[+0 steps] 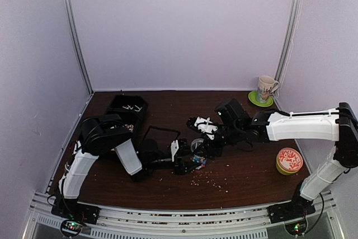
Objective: Pack the candies
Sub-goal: Screw the bottle lid onto the packing bottle, then place the packed packing bottle at the center of the board.
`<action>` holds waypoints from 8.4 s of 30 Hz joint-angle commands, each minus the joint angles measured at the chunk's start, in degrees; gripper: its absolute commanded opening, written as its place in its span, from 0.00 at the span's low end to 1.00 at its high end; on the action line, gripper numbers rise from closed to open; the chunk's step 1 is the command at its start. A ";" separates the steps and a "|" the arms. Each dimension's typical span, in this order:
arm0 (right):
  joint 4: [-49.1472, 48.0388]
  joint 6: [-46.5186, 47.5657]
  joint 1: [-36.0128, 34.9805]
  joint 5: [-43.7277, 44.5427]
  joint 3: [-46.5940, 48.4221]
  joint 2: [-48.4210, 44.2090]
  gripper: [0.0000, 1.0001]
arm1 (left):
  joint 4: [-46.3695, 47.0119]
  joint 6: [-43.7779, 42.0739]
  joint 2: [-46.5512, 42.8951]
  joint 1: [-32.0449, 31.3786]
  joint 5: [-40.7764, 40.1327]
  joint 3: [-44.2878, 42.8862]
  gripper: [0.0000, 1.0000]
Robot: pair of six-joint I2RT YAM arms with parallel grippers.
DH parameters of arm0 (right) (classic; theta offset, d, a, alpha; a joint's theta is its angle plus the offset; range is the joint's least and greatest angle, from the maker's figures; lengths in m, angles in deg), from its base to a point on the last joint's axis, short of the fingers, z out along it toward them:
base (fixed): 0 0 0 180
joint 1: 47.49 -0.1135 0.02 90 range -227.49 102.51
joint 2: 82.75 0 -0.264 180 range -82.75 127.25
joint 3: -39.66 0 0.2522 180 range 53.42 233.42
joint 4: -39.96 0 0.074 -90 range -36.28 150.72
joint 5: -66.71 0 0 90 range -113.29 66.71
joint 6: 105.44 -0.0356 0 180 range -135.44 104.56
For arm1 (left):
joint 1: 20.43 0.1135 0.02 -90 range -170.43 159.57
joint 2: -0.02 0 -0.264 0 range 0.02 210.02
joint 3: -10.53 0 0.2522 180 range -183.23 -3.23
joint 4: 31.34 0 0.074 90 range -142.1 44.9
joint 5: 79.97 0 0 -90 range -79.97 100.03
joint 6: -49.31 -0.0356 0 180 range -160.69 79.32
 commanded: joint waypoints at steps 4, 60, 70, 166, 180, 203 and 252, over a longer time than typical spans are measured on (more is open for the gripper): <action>1.34 -7.67 -2.15 9.03 5.08 2.51 0.66 | -6.56 -0.42 0.86 1.16 -5.71 1.45 0.46; 19.89 29.50 4.24 -18.60 11.50 4.54 0.94 | -1.93 1.39 2.25 1.07 16.67 0.38 0.47; 18.84 27.59 3.76 -17.55 11.78 6.24 0.89 | -1.93 1.22 2.23 1.09 16.41 0.56 0.47; 15.07 26.33 3.15 -17.15 9.98 4.73 0.88 | 0.33 1.39 2.44 1.09 14.53 1.81 0.49; 14.45 24.99 2.70 -15.99 9.39 5.96 0.83 | -0.10 1.39 2.41 1.09 13.20 1.79 0.49; 6.37 16.30 2.55 -12.67 5.12 5.24 0.60 | -0.13 2.81 3.20 2.19 4.60 2.00 0.49; 8.28 0.39 12.71 8.82 40.70 28.06 0.58 | 2.12 1.48 1.52 2.24 -6.80 5.64 0.98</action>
